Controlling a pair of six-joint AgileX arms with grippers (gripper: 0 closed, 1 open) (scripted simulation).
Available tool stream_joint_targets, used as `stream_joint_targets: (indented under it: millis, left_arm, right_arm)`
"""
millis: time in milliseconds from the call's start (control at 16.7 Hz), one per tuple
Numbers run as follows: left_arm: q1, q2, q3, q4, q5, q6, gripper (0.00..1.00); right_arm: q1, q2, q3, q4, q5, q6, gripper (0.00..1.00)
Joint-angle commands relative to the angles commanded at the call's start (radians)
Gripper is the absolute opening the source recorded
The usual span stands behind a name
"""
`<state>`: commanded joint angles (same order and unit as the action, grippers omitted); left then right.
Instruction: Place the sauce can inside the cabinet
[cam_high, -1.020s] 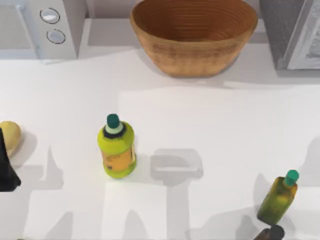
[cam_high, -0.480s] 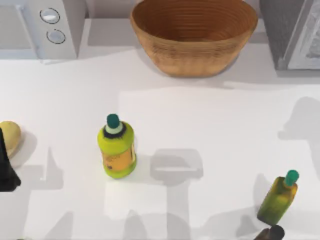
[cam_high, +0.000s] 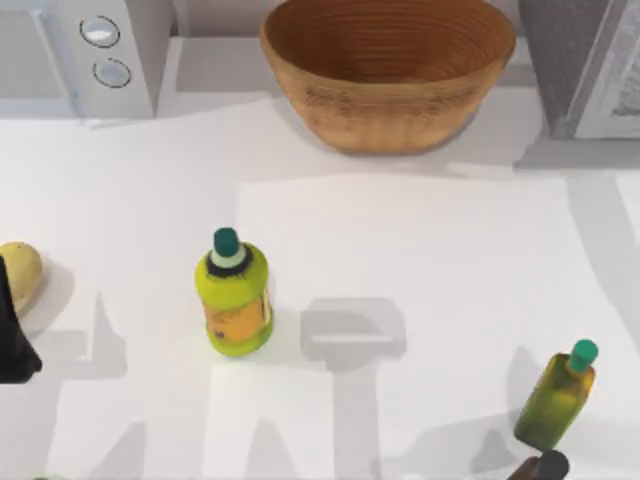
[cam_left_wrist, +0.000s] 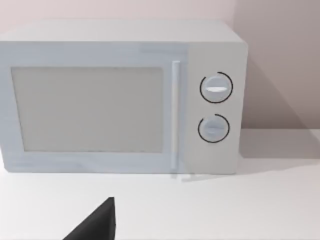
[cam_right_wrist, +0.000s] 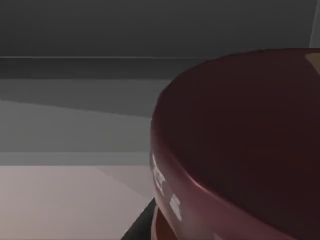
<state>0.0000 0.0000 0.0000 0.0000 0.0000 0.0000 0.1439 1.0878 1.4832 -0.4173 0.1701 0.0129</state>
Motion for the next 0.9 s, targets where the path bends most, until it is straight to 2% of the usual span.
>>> stream_joint_targets:
  millis: [360,900]
  left_arm:
    - [0.0,0.0,0.0,0.0,0.0,0.0,1.0]
    - [0.0,0.0,0.0,0.0,0.0,0.0,1.0]
  right_arm:
    - [0.043,0.239,0.344,-0.091,0.027,0.003,0.0]
    - [0.042,0.277,0.392,-0.096,0.027,0.005,0.0]
